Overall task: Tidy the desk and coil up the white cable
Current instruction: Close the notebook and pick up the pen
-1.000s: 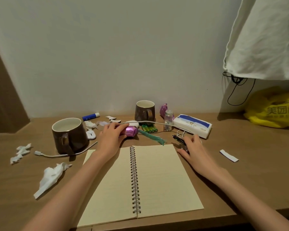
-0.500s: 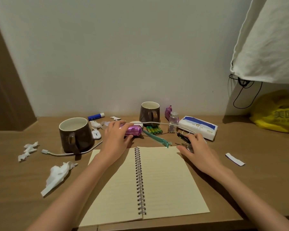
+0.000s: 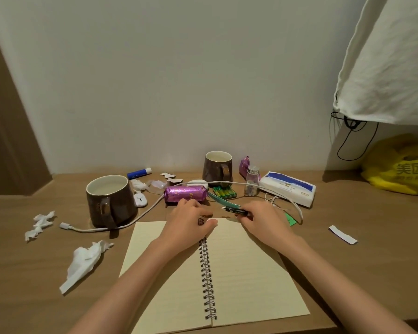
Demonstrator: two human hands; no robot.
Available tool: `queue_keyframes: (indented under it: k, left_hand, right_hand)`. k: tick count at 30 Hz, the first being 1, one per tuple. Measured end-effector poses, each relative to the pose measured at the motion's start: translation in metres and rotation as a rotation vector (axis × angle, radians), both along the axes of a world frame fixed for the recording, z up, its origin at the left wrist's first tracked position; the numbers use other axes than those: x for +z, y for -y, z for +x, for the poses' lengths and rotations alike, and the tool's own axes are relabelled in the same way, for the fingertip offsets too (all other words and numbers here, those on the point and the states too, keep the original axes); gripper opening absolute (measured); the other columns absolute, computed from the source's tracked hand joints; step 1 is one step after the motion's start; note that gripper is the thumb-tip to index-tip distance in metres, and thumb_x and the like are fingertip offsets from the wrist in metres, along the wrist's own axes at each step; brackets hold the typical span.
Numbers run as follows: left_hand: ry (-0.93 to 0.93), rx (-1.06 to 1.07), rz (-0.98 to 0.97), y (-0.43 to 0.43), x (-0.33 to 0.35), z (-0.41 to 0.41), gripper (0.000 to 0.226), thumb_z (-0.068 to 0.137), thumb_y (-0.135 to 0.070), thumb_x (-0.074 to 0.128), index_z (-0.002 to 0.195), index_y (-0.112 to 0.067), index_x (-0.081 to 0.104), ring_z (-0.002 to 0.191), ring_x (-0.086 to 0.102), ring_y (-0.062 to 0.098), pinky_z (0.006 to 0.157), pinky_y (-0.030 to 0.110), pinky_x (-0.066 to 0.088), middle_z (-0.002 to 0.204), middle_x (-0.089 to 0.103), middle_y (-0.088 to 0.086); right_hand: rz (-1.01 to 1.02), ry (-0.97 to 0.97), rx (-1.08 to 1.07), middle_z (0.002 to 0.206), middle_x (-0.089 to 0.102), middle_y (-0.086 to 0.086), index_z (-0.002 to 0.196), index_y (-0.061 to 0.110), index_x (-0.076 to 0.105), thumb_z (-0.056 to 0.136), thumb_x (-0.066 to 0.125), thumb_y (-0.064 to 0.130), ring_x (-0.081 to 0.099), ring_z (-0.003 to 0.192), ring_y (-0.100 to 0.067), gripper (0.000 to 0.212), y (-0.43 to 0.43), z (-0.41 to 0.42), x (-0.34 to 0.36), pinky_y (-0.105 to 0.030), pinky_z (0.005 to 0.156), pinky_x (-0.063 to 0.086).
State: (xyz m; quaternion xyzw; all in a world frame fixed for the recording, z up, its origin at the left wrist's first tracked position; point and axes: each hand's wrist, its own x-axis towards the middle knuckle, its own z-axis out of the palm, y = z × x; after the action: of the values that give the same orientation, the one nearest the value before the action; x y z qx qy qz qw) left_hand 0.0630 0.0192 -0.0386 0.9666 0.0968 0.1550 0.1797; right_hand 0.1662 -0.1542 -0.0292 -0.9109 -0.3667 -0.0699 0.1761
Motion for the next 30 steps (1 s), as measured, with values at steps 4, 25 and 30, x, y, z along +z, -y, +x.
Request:
queue_keyframes:
  k: [4,25,30]
  left_hand:
    - [-0.033,0.019,-0.047,-0.004,-0.001,-0.001,0.044,0.085,-0.053,0.054,0.124,-0.032,0.06,0.109,0.039,0.012,0.092,0.032,0.04,0.117,0.053,-0.008]
    - [0.11,-0.016,-0.379,-0.001,0.0,0.005,0.01,0.086,-0.024,0.064,0.095,-0.025,0.07,0.084,0.06,-0.001,0.068,0.01,0.045,0.092,0.067,-0.014]
    - [0.075,0.035,-0.316,-0.002,-0.004,0.011,0.009,0.087,-0.03,0.062,0.088,-0.023,0.068,0.083,0.06,0.006,0.072,0.021,0.05,0.089,0.068,-0.01]
  right_hand:
    - [-0.007,-0.004,-0.061,0.098,0.067,0.003,0.116,0.023,0.064,0.094,0.055,0.031,0.059,0.084,-0.01,0.026,-0.001,0.014,0.0,-0.028,0.073,0.056]
    - [0.594,-0.626,0.044,0.092,0.068,0.012,0.105,0.024,0.071,0.088,0.066,0.023,0.063,0.088,-0.003,0.018,-0.018,0.002,0.025,-0.014,0.07,0.047]
    - [0.479,-0.506,-0.01,0.087,0.064,0.016,0.1,0.025,0.073,0.086,0.068,0.026,0.059,0.086,-0.004,0.015,-0.024,-0.005,0.014,-0.017,0.067,0.046]
